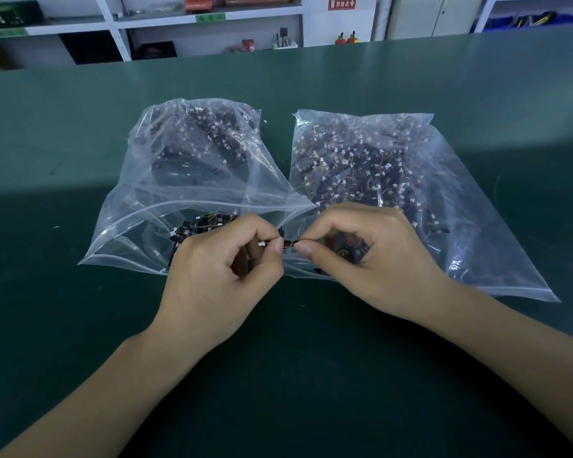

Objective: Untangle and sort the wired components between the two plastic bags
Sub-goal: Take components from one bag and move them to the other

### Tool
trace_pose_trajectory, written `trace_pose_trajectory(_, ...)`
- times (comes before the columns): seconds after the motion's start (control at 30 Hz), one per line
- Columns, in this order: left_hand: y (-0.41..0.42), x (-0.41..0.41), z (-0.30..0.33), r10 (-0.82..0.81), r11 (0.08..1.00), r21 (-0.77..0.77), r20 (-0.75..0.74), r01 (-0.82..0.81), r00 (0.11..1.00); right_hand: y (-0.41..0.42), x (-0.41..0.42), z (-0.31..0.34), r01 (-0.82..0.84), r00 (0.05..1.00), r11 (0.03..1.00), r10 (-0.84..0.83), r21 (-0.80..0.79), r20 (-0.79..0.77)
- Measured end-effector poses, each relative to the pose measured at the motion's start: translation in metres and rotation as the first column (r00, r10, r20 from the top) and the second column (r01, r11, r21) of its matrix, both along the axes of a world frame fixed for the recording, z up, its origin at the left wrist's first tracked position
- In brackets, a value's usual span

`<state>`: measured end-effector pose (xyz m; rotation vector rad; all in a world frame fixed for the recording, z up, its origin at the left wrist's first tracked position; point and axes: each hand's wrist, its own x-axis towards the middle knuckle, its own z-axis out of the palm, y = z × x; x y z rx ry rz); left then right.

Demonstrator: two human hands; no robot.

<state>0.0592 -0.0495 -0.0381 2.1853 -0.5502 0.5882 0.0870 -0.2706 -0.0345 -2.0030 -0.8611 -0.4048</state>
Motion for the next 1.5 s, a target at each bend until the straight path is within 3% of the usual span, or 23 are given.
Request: trace_pose_trajectory(1.5,0.003,0.0016,0.0023,-0.037,0.996,0.088,0.064,0.031,0.997,-0.0003,-0.0014,0.0045,-0.018,0.994,0.999,0.022,0.036,-0.107)
